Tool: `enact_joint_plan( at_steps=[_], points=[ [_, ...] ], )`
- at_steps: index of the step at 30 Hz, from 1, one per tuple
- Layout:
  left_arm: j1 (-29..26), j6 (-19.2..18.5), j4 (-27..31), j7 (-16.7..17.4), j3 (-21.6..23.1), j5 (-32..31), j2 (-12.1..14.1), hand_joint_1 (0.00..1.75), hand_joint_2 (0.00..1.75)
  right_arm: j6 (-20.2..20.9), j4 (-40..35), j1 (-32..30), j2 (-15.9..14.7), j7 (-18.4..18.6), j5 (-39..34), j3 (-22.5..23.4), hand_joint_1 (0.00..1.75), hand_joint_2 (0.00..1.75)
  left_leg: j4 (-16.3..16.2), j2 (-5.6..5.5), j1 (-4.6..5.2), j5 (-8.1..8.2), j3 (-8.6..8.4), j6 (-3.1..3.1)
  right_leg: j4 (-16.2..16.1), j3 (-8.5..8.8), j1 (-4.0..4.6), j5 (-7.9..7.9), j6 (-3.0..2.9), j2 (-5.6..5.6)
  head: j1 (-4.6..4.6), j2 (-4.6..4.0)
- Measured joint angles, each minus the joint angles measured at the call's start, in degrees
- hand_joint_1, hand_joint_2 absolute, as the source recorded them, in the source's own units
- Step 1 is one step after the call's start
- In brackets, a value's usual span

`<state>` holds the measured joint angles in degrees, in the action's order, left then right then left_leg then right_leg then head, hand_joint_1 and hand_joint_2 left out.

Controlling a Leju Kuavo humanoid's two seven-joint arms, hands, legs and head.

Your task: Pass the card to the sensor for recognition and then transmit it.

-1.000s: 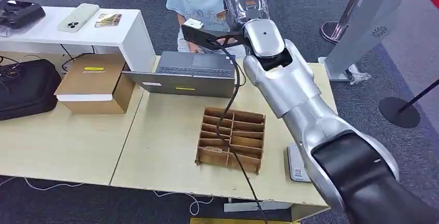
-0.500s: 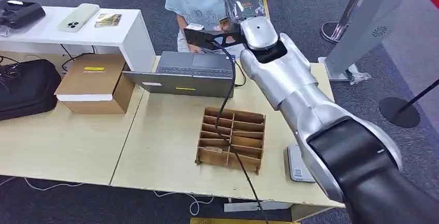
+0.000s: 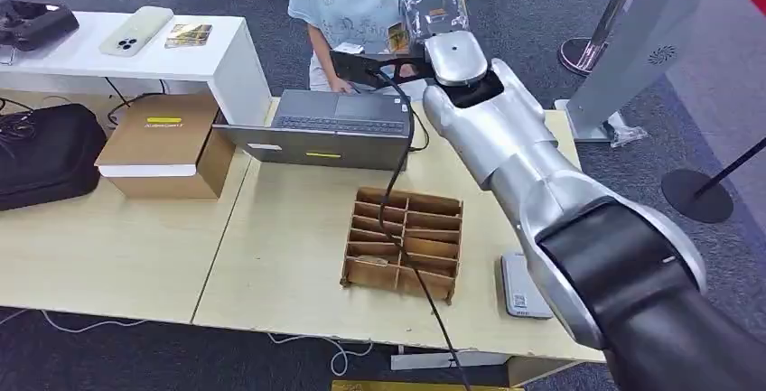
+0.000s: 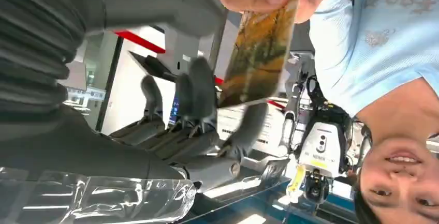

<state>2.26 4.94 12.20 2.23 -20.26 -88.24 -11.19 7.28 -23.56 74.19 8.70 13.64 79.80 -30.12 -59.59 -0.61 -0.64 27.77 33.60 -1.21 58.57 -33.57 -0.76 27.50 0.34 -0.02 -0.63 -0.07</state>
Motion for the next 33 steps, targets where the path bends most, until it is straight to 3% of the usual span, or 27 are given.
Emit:
enact_joint_plan(
  at_steps=[12, 22, 27, 33],
  points=[
    [0.0, 0.1, 0.0, 0.0, 0.1, 0.0, 0.0, 0.00, 0.00, -1.8, 0.2, 0.3, -0.4, -0.4, -1.3, 0.6, 0.00, 1.75, 0.0, 0.00, 0.00, 0.00, 0.00, 0.00, 0.0, 0.00, 0.00, -0.01, 0.01, 0.00, 0.00, 0.00],
    [0.0, 0.0, 0.0, 0.0, 0.3, 0.1, 0.0, 0.00, 0.00, -10.0, -2.9, -1.7, -2.6, -1.7, -4.3, 3.3, 0.00, 1.75, 0.0, 0.00, 0.00, 0.00, -0.01, 0.00, 0.0, 0.00, 0.00, -0.01, 0.02, 0.01, 0.00, 0.00],
    [0.0, 0.1, 0.0, 0.0, 0.3, 0.3, -0.1, 0.00, 0.00, -15.3, -12.0, -7.2, -5.7, -1.7, -4.0, 5.1, 0.00, 1.75, 0.0, -0.04, 0.00, 0.00, 0.00, 0.00, 0.0, 0.02, 0.00, -0.01, 0.02, -0.04, -0.02, 0.00],
    [-0.1, 0.7, 0.0, 0.3, 0.3, 0.4, -0.2, 0.00, 0.00, -18.5, -27.1, -17.9, -10.4, -1.8, -3.6, 8.9, 0.00, 1.75, 0.0, -0.06, 0.01, 0.04, -0.01, 0.04, -0.1, 0.05, -0.01, -0.01, 0.04, -0.06, 0.02, 0.00]
  ],
)
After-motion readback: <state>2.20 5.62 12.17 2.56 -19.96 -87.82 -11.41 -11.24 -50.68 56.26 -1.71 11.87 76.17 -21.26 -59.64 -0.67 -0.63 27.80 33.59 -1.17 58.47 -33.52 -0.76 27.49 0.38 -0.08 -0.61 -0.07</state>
